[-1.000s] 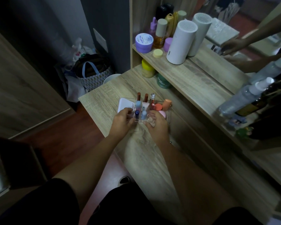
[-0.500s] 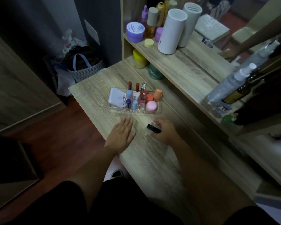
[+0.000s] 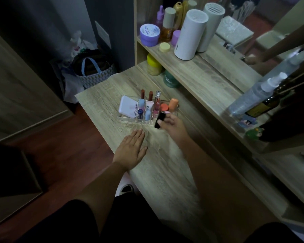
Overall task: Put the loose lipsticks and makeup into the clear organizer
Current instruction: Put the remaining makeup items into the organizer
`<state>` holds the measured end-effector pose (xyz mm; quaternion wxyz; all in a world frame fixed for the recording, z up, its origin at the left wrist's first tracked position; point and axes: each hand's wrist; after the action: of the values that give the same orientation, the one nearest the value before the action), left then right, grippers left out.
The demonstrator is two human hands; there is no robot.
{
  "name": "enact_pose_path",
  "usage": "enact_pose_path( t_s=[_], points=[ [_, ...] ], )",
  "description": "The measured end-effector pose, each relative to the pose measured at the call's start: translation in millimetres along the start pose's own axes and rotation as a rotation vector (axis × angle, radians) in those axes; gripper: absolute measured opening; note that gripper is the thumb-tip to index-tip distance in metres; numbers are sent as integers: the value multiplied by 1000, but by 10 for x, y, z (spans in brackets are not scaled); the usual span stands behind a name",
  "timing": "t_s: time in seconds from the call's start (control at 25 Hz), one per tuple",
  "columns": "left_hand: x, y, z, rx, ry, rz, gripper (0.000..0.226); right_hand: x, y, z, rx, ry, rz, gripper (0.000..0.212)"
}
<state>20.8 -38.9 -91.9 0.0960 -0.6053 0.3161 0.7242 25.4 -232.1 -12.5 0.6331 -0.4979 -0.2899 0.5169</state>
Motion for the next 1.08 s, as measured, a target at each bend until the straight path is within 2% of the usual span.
enact_pose_path(
  t_s=[0.24, 0.48, 0.72, 1.08],
  points=[
    [2, -18, 4, -4, -17, 4, 60, 99, -59, -148, -101, 47, 15, 29],
    [-6, -8, 8, 1, 9, 0, 59, 180, 9, -158, -163, 51, 146, 30],
    [2, -18, 7, 10, 2, -11, 59, 203, 37, -151, -193, 127, 275, 28],
    [-12, -15, 6, 14, 8, 7, 59, 238, 61, -149, -250, 103, 486, 28]
  ],
)
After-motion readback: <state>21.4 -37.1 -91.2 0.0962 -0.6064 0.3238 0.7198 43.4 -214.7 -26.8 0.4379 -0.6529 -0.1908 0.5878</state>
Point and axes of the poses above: each hand's wrist, its own z-axis away from the middle knuckle, its own x-axis out of the palm, y = z × x, and after that the axes turned 2 degrees about -z, right-handed
